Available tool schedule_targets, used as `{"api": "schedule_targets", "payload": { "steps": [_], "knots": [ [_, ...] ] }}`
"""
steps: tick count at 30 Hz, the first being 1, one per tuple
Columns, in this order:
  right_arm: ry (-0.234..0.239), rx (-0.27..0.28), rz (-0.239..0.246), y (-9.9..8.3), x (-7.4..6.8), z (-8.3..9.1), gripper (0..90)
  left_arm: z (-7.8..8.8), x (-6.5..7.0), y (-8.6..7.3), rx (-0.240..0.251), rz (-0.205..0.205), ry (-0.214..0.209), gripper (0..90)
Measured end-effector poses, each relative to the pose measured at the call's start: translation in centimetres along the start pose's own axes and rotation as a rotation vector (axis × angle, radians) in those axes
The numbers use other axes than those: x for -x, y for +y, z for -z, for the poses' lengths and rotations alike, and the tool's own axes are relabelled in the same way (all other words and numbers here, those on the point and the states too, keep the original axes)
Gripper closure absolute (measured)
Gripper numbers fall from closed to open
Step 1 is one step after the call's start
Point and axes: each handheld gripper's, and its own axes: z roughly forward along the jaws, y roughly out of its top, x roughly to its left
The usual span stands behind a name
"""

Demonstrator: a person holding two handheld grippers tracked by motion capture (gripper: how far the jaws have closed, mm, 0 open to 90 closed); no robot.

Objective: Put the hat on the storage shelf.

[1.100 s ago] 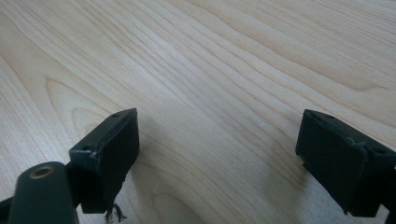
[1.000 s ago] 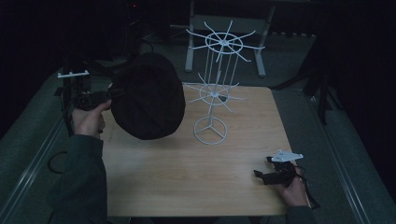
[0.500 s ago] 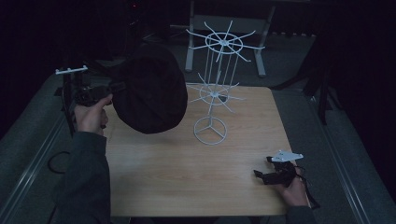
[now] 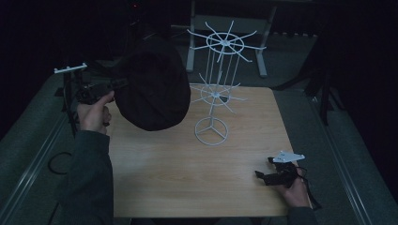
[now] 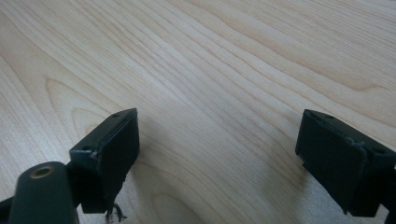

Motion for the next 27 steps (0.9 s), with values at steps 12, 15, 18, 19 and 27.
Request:
{"api": "schedule_targets", "payload": {
  "steps": [12, 15, 18, 19, 27],
  "knots": [
    [0.000, 0.001, -0.001, 0.0, 0.0, 0.0, 13.5, 0.2, 0.2, 0.3, 0.025, 0.019, -0.033, 76.0],
    [0.000, 0.001, -0.002, 0.0, 0.0, 0.0, 13.4, 0.3, 0.2, 0.4, 0.029, 0.022, -0.038, 76.0],
    [0.000, 0.001, -0.001, 0.0, 0.0, 0.0, 13.4, 0.3, 0.5, 0.5, 0.037, 0.020, -0.036, 76.0],
    [-0.001, 0.000, -0.001, 0.0, 0.0, 0.0, 13.4, 0.3, 0.6, 0.6, 0.038, 0.018, -0.037, 76.0],
    [0.000, 0.001, -0.001, 0.0, 0.0, 0.0, 13.5, 0.5, 1.3, 1.0, 0.060, 0.017, -0.054, 75.9]
  ]
}}
